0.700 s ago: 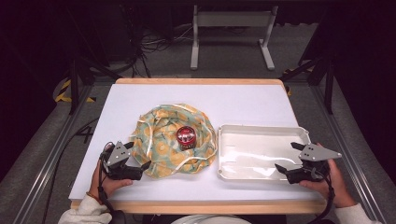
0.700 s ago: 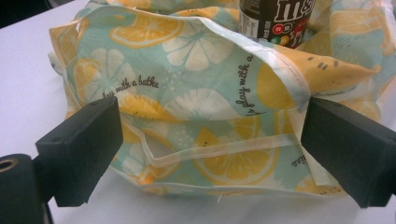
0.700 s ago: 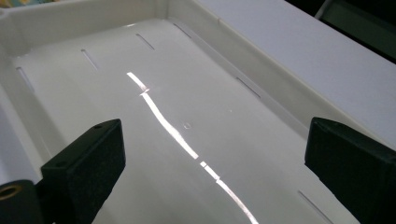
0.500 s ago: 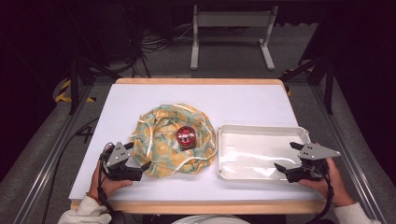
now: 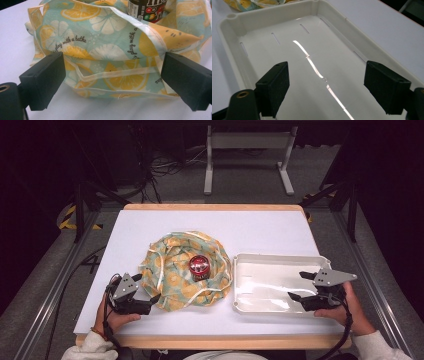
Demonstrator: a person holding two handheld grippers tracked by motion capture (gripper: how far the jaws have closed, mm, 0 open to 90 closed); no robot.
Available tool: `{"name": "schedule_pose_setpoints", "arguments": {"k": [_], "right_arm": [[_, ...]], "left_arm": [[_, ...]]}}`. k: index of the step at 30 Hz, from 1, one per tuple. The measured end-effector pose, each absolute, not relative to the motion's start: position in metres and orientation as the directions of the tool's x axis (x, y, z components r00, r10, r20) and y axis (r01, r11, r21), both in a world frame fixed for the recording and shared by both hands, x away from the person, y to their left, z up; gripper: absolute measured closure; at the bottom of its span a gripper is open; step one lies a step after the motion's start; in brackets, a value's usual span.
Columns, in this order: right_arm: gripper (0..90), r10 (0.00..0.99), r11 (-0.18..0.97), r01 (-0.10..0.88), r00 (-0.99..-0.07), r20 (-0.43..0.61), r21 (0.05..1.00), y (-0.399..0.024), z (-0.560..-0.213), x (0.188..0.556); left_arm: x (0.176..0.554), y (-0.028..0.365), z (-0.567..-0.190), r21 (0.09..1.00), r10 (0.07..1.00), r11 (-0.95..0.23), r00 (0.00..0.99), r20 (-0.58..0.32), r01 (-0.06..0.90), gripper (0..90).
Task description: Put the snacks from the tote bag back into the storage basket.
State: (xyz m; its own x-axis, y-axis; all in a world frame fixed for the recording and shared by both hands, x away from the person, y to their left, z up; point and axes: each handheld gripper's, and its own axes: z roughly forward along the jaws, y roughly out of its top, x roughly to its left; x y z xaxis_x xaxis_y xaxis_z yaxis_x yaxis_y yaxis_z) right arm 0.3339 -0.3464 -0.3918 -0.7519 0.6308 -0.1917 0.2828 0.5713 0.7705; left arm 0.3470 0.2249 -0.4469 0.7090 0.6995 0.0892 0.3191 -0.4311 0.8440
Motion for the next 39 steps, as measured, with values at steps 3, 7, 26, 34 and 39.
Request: {"name": "schedule_pose_setpoints", "arguments": {"k": [3,7,26,34,39], "right_arm": [[26.1,0.622,0.581,0.28,-0.758,-0.196,0.764,-0.343,-0.39,0.335],[26.6,0.607,0.601,0.265,-0.765,-0.215,0.754,-0.338,-0.388,0.338],[22.3,0.499,0.677,0.151,-0.814,-0.298,0.721,-0.279,-0.359,0.362],[22.5,0.423,0.713,0.103,-0.852,-0.309,0.694,-0.244,-0.351,0.377],[22.5,0.375,0.736,0.081,-0.875,-0.306,0.672,-0.223,-0.348,0.387]], "left_arm": [[0.347,0.224,-0.447,0.842,0.701,-0.433,0.708,0.091,0.321,6.5],[0.347,0.224,-0.447,0.842,0.702,-0.432,0.707,0.089,0.323,6.8],[0.345,0.222,-0.448,0.827,0.683,-0.458,0.724,0.092,0.327,7.2],[0.344,0.223,-0.448,0.826,0.685,-0.457,0.723,0.091,0.329,7.2],[0.344,0.223,-0.449,0.828,0.685,-0.455,0.723,0.09,0.327,7.2]]}}
